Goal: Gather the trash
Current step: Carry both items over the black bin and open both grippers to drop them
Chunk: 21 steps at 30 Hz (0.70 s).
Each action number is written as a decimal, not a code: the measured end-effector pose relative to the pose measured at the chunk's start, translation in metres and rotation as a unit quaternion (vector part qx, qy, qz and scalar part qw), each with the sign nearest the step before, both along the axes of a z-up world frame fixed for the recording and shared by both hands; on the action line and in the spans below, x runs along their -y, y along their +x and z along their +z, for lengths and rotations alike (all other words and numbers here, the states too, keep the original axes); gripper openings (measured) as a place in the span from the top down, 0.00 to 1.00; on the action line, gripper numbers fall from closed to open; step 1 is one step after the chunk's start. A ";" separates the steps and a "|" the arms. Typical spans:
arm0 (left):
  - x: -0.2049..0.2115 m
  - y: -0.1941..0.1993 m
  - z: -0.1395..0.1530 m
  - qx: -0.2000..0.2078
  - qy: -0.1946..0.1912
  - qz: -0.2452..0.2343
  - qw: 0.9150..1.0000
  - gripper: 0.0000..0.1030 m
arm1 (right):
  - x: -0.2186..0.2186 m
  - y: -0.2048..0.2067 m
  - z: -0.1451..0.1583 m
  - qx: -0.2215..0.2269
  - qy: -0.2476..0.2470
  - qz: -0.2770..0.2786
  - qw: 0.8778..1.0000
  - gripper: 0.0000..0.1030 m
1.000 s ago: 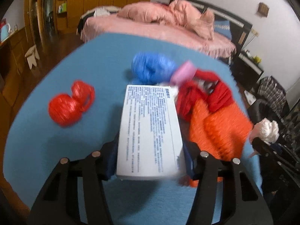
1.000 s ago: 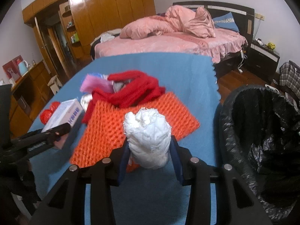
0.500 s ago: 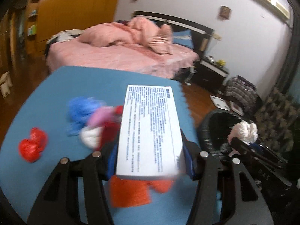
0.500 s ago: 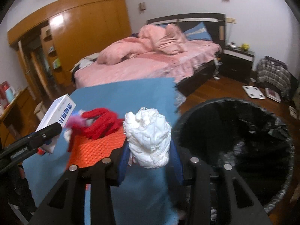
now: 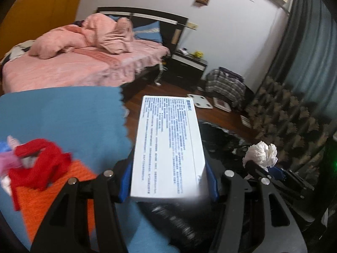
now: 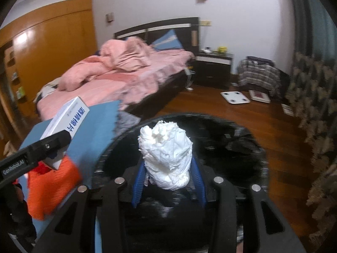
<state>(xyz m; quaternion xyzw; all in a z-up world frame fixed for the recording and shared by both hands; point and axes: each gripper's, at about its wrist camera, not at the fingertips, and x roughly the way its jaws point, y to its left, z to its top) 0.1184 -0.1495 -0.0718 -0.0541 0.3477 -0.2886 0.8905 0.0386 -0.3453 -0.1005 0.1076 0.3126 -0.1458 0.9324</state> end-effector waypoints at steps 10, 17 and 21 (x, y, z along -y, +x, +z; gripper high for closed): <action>0.017 0.005 -0.024 -0.016 0.000 -0.034 0.999 0.20 | 0.030 -0.005 -0.011 -0.007 -0.009 -0.052 0.999 0.11; -0.044 0.004 -0.021 0.003 0.031 0.030 0.999 0.12 | 0.003 0.001 -0.010 0.005 0.020 -0.030 0.999 0.06; -0.100 -0.003 -0.022 0.023 0.061 0.085 0.994 0.12 | -0.045 0.010 -0.010 0.013 0.028 0.030 0.999 0.06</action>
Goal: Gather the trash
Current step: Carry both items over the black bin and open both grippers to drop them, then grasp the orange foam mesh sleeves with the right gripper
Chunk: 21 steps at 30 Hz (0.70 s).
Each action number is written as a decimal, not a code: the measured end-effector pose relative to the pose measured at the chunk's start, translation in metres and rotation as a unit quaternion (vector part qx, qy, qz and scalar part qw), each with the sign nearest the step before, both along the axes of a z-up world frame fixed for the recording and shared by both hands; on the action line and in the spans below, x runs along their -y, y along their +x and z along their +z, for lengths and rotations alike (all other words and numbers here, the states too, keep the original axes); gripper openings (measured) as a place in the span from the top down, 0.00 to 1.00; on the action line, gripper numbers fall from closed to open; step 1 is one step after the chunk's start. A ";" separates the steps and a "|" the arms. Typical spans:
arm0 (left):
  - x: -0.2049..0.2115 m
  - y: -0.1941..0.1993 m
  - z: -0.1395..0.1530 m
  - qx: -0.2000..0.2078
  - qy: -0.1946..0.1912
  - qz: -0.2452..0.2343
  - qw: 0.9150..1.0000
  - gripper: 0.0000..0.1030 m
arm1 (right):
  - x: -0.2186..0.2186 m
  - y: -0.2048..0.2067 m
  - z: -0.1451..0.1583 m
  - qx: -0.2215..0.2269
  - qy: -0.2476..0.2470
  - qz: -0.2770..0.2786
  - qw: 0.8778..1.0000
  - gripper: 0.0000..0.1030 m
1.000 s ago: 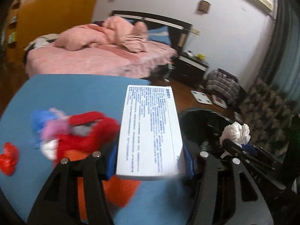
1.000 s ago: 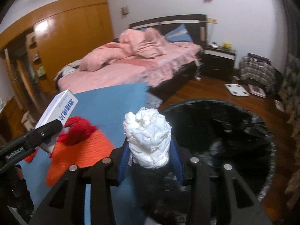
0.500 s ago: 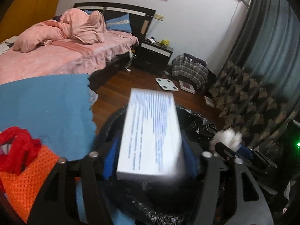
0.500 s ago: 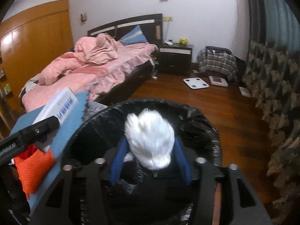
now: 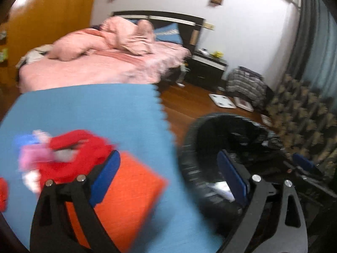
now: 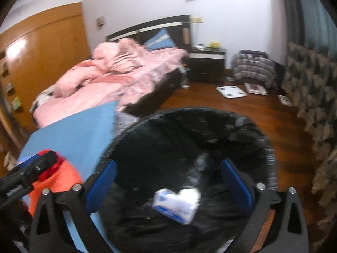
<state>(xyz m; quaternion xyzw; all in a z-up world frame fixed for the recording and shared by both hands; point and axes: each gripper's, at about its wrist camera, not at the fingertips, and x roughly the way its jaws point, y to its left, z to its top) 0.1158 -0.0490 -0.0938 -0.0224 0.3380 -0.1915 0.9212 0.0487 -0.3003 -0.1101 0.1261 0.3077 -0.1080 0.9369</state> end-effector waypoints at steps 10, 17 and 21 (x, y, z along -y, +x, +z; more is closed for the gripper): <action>-0.130 -0.016 -0.023 0.014 0.072 0.133 0.988 0.12 | -0.134 0.027 -0.011 0.019 -0.011 0.152 0.988 0.07; -0.167 -0.014 -0.041 -0.005 0.072 0.165 0.984 0.18 | -0.183 0.050 -0.048 -0.017 -0.038 0.192 0.981 0.15; -0.170 -0.014 -0.045 -0.008 0.069 0.160 0.985 0.18 | -0.189 0.061 -0.059 -0.049 -0.045 0.195 0.979 0.17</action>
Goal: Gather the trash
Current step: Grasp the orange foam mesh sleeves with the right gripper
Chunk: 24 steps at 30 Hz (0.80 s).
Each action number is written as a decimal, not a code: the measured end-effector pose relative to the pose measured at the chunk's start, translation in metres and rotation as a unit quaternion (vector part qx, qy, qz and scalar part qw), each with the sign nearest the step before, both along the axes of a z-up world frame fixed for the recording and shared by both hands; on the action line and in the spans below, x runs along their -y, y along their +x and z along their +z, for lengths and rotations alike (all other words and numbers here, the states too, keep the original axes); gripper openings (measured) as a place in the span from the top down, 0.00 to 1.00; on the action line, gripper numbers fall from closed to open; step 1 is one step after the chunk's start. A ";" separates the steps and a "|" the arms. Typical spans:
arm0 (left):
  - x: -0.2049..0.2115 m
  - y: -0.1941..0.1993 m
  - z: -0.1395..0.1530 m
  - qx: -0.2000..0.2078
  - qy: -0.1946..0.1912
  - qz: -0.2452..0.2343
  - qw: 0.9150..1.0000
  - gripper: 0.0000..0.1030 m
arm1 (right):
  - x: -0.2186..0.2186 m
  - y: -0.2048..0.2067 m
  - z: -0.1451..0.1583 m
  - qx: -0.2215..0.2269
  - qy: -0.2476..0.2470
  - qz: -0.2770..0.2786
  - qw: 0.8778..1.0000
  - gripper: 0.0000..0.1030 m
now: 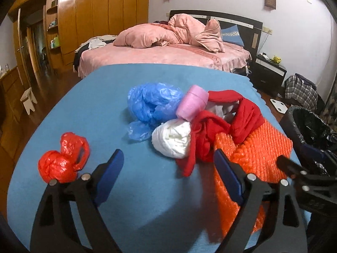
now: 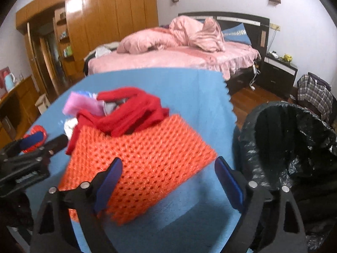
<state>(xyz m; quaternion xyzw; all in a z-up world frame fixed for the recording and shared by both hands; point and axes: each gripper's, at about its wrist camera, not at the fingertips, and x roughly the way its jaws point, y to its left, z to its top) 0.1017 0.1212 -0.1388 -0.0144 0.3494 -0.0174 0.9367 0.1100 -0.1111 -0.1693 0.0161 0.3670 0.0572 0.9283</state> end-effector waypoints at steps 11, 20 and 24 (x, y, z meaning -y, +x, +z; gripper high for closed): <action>0.009 -0.005 -0.005 0.003 0.004 -0.012 1.000 0.22 | -0.007 0.004 -0.012 -0.029 -0.008 0.025 0.999 0.57; 0.021 -0.006 -0.007 0.001 0.004 -0.031 1.000 0.34 | -0.004 -0.001 -0.008 -0.013 0.016 0.040 0.999 0.89; 0.027 -0.006 -0.008 -0.002 0.002 -0.046 0.999 0.38 | -0.001 -0.002 -0.005 -0.008 0.018 0.030 0.999 0.85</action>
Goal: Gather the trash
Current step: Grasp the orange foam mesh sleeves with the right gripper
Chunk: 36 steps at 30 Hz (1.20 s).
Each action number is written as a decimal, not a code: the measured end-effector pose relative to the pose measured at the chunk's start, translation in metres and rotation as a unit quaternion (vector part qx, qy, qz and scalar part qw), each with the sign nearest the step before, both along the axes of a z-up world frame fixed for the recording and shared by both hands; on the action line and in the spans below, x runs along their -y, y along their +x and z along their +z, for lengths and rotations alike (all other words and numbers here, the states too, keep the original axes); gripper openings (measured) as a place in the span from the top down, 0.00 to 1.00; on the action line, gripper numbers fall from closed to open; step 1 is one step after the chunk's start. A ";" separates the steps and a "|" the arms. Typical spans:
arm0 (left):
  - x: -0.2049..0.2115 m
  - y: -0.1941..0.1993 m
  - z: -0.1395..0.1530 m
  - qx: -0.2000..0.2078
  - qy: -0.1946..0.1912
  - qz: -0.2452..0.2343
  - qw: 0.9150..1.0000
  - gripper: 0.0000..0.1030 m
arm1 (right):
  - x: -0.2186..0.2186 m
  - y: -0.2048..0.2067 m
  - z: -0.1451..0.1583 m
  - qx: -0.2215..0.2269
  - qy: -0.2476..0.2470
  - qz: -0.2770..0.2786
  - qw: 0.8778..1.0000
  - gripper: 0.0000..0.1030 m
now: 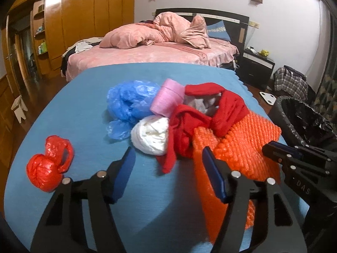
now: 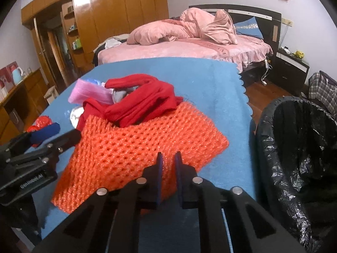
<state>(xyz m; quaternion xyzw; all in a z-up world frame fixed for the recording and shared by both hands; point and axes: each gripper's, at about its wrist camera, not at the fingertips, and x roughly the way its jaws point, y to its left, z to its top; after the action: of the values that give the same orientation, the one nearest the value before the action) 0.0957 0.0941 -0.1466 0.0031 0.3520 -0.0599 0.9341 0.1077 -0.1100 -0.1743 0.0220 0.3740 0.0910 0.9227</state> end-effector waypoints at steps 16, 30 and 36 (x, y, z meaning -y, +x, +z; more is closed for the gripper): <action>-0.005 -0.003 0.002 0.011 -0.002 0.013 1.000 0.32 | 0.003 0.005 -0.011 -0.038 0.000 0.013 0.999 0.61; 0.015 -0.006 0.000 0.005 -0.009 -0.041 0.999 0.52 | 0.020 -0.005 0.000 0.005 0.031 -0.032 0.999 0.90; 0.026 0.001 -0.009 -0.026 -0.018 -0.075 0.997 0.86 | 0.019 -0.001 -0.001 -0.004 0.029 -0.033 0.999 0.90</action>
<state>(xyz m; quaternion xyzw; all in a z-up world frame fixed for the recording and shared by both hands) 0.0967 0.0684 -0.1557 0.0110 0.3736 -0.1362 0.9175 0.1066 -0.1291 -0.1753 0.0610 0.3736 0.0714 0.9228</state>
